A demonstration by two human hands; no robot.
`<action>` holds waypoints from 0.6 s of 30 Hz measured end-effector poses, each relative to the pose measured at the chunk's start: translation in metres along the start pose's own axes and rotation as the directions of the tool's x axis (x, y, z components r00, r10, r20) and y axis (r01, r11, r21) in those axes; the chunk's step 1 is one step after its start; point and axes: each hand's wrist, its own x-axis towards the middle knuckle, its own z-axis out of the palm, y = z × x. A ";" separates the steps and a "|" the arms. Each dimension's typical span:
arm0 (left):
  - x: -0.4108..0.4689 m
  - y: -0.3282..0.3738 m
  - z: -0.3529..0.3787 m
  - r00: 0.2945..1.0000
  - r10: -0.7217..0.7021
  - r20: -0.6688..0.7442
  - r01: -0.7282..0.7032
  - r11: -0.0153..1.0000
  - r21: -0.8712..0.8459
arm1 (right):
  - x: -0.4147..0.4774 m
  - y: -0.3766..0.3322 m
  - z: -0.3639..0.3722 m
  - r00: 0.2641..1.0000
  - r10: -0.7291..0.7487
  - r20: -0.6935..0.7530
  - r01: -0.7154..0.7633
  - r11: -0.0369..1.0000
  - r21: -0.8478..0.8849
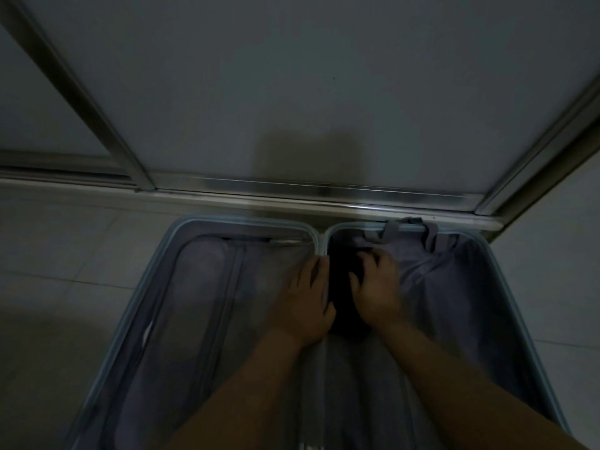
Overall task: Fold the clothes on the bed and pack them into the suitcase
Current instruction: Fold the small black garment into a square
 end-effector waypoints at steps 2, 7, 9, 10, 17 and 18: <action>0.000 -0.001 -0.001 1.000 0.000 -0.012 -0.001 1.000 -0.005 | -0.022 0.010 0.003 0.961 -0.220 0.169 0.245 0.959 -0.143; 0.000 -0.004 -0.001 1.000 -0.008 0.019 0.008 1.000 -0.030 | -0.030 0.016 0.006 0.864 -0.212 0.456 0.354 0.900 -0.253; 0.000 -0.003 -0.002 0.999 -0.014 0.039 0.015 1.000 -0.025 | -0.016 0.006 0.004 0.853 -0.144 0.501 0.326 0.897 -0.297; 0.001 -0.003 -0.002 0.998 -0.020 0.055 0.021 0.999 -0.026 | -0.010 0.002 0.004 0.845 -0.109 0.524 0.312 0.895 -0.318; 0.011 -0.006 -0.023 0.979 -0.070 0.191 0.098 0.985 -0.142 | 0.007 -0.028 -0.013 0.812 0.049 0.581 0.150 0.945 -0.289; 0.009 -0.006 -0.030 0.976 -0.091 0.196 0.127 0.976 -0.175 | 0.009 -0.033 -0.019 0.839 0.032 0.543 0.132 0.957 -0.260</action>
